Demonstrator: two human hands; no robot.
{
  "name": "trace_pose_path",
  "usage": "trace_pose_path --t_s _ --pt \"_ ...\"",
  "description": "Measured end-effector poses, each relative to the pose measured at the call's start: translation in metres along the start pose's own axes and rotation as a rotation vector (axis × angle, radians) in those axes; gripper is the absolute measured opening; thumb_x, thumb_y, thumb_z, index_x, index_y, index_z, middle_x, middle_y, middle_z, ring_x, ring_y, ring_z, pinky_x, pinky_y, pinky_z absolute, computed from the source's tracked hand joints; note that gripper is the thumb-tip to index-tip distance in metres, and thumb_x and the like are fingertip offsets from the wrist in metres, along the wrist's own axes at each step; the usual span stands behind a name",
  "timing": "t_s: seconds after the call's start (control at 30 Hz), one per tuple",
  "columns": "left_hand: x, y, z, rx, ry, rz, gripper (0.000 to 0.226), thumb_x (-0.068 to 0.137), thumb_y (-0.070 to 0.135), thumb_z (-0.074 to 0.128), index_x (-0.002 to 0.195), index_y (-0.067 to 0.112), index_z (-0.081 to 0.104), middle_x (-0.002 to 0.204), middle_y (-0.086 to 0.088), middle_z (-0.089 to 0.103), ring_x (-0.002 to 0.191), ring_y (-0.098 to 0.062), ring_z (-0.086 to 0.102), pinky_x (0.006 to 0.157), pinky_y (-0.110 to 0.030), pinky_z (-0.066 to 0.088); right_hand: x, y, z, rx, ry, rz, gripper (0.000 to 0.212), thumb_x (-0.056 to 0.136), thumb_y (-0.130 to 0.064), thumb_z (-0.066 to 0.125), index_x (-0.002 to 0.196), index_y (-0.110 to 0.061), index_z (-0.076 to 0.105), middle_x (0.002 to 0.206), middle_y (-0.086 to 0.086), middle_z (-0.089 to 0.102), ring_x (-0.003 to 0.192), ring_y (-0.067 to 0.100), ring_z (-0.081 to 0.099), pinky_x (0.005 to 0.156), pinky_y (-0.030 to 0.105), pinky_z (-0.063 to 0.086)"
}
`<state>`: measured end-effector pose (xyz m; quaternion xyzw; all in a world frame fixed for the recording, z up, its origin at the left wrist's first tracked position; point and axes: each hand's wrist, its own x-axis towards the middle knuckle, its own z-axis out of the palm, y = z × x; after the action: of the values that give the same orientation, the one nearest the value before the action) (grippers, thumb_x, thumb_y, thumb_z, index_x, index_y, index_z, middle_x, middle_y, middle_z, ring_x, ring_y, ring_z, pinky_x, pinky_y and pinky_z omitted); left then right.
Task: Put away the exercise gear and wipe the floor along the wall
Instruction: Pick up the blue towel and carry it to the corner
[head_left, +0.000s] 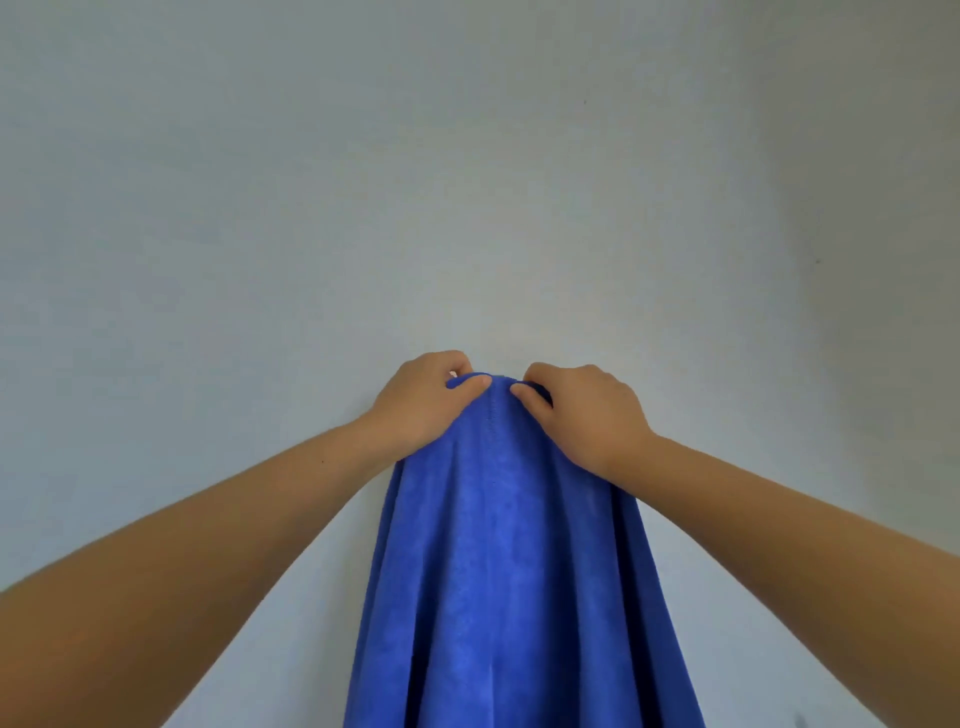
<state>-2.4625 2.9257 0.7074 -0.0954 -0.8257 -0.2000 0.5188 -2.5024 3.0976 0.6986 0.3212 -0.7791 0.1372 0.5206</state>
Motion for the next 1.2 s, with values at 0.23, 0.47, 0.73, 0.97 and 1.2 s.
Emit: trace_pose_path --t_s 0.23,0.47,0.73,0.97,1.2 --pt "0.010 -0.008 0.031 0.426 0.161 0.051 0.030 0.099 0.038 0.035 0.082 0.017 0.048 0.072 0.001 0.055 0.071 -0.023 0.053 0.060 -0.032 0.038 0.029 0.008 0.031 -0.196 0.045 -0.029 0.021 0.101 -0.026 0.029 0.088 -0.018 0.042 0.069 -0.001 0.047 0.061 0.020 0.044 0.046 0.028 0.021" --pt "-0.031 -0.018 0.049 0.496 0.096 0.181 0.025 0.101 0.032 0.029 0.093 0.017 0.048 0.076 0.002 0.059 0.068 -0.019 0.056 0.061 -0.033 0.042 -0.006 -0.005 0.046 -0.312 -0.046 -0.007 0.022 0.099 -0.016 0.035 0.077 -0.016 0.035 0.061 -0.005 0.030 0.049 0.010 0.027 0.044 0.025 0.017" --pt "-0.064 -0.027 0.054 0.150 -0.071 0.021 0.031 0.101 0.030 0.028 0.082 0.016 0.048 0.071 0.003 0.055 0.070 -0.022 0.055 0.063 -0.034 0.043 -0.021 -0.023 0.035 -0.321 -0.261 0.092 0.017 0.097 -0.013 0.034 0.108 -0.010 0.047 0.066 -0.003 0.035 0.053 0.012 0.032 0.045 0.026 0.021" --pt "-0.151 -0.090 0.015 -0.084 -0.214 -0.135 0.013 0.096 0.035 0.043 0.098 0.027 0.052 0.084 0.007 0.059 0.073 -0.013 0.058 0.071 -0.034 0.051 -0.080 -0.047 0.041 -0.356 0.333 -0.244 0.021 0.080 -0.011 0.059 0.101 -0.011 0.061 0.084 0.003 0.059 0.070 0.023 0.051 0.059 0.033 0.038" --pt "-0.243 -0.114 -0.047 0.018 -0.194 -0.365 0.016 0.096 0.023 0.046 0.086 0.029 0.058 0.073 0.000 0.062 0.066 -0.019 0.061 0.066 -0.039 0.054 -0.169 -0.130 0.107 0.146 0.145 -0.501 0.027 0.086 -0.016 0.045 0.105 -0.014 0.064 0.100 0.002 0.063 0.088 0.021 0.058 0.092 0.039 0.042"
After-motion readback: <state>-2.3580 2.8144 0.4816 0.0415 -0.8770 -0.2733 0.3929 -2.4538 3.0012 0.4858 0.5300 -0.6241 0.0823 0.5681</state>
